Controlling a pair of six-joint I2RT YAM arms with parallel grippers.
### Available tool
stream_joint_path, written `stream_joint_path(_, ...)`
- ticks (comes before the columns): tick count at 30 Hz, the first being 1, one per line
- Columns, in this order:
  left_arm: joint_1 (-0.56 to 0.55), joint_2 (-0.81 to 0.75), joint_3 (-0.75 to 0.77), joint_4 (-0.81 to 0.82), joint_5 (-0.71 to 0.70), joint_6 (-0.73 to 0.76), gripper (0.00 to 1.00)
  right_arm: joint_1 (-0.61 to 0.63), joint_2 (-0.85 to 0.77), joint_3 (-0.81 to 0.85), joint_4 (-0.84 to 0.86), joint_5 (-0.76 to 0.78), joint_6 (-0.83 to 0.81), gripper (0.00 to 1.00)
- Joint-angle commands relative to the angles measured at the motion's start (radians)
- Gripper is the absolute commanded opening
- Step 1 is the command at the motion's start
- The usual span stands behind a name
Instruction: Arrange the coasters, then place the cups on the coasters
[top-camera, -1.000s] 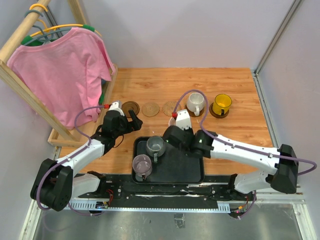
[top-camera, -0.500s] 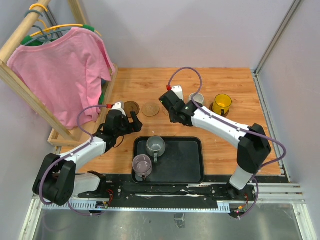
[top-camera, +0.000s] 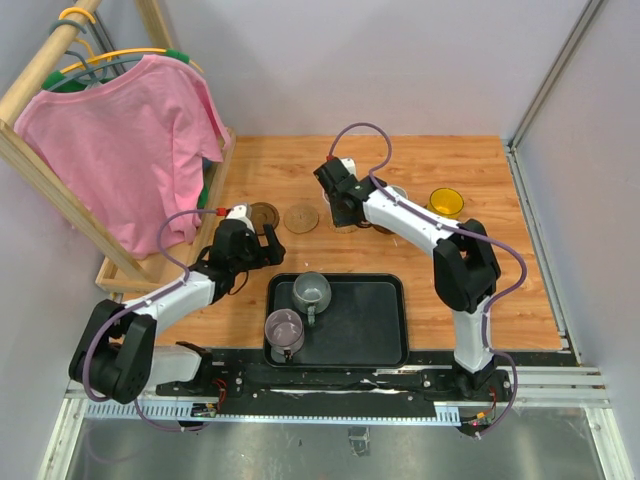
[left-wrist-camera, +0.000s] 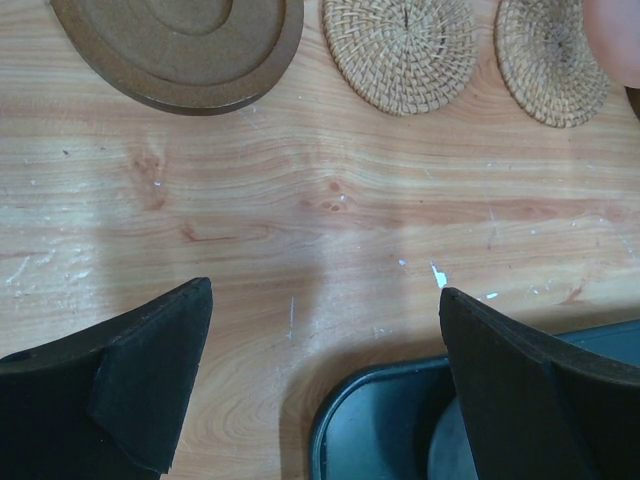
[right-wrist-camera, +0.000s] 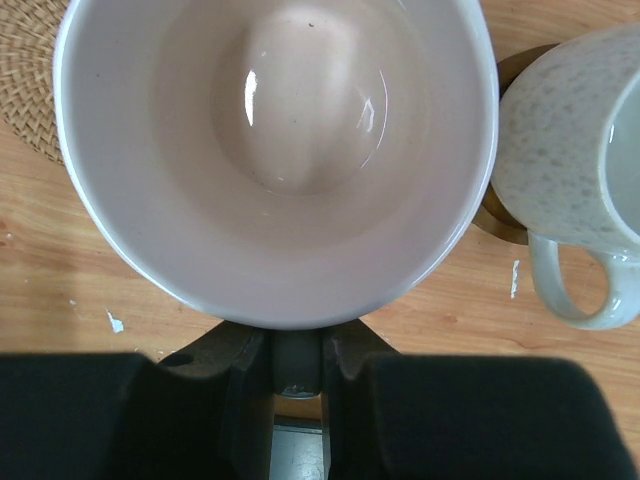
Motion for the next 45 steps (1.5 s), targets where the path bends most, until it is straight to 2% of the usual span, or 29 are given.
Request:
stream_joint_path(1,-0.007,0.027,0.037,0.032,-0.013,0.030,1.00,-0.007,0.025,0.073,-0.016,0.005,-0.011,0.01)
stream_joint_path(24,-0.007,0.057,0.051,0.032,-0.015,0.030,1.00,-0.064,0.069,0.044,0.027,-0.051,0.013,0.01)
stream_joint_path(45,-0.007,0.076,0.057,0.032,-0.017,0.036,1.00,-0.076,0.116,0.056,0.037,-0.034,0.028,0.01)
